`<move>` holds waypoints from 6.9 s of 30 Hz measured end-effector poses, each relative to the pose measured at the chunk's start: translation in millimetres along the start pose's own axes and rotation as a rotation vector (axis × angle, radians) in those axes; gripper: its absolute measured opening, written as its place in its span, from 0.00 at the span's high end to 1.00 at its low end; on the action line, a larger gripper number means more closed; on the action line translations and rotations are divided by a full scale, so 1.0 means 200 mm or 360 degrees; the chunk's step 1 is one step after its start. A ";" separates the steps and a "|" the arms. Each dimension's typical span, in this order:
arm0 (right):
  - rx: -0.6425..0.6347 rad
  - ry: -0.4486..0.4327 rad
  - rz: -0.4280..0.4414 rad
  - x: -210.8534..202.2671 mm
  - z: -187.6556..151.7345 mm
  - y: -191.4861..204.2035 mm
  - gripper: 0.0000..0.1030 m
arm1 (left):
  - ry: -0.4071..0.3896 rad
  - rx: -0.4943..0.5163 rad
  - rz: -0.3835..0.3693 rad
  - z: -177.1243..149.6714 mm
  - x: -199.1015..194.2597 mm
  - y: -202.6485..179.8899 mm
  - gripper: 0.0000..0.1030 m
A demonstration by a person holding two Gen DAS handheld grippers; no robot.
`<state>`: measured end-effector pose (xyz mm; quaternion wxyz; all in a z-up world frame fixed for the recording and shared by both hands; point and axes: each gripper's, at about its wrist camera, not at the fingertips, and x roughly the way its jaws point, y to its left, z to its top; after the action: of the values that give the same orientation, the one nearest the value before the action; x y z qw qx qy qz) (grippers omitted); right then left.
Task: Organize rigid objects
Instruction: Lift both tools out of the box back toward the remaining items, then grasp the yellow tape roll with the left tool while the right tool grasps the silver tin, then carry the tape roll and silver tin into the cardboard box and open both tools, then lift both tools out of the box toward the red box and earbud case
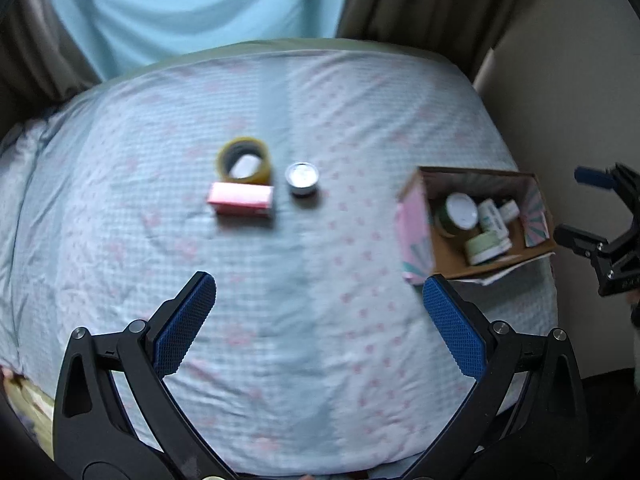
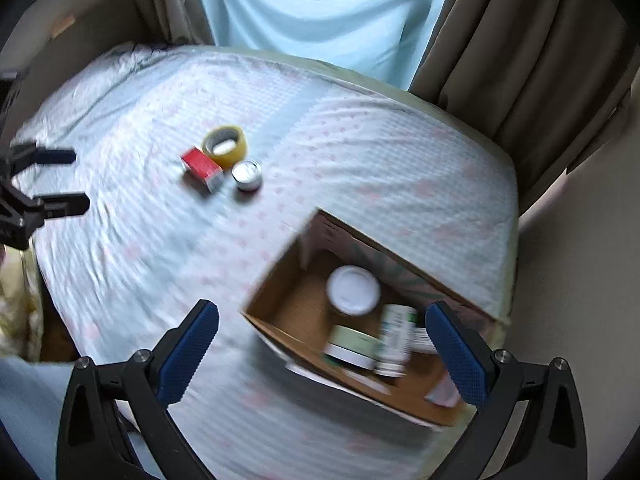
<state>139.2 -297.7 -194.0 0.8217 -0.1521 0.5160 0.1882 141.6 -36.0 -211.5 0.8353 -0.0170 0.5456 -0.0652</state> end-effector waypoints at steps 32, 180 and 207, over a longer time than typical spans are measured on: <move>0.0435 0.0117 -0.0020 0.95 0.51 0.43 0.00 | 0.0393 0.0163 -0.0060 0.60 1.20 0.61 0.00; 0.0802 0.0254 0.0185 0.64 -0.57 -1.04 0.00 | 0.0565 0.0295 0.0040 0.10 1.08 -1.23 0.00; 0.0632 0.0123 0.0015 0.18 -0.37 -0.78 0.00 | 0.0271 0.0112 0.0048 0.12 0.45 -0.86 0.00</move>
<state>168.7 -463.0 -249.7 0.8142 0.0083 0.5748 0.0807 182.4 -218.1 -266.1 0.7868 0.0262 0.6123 -0.0729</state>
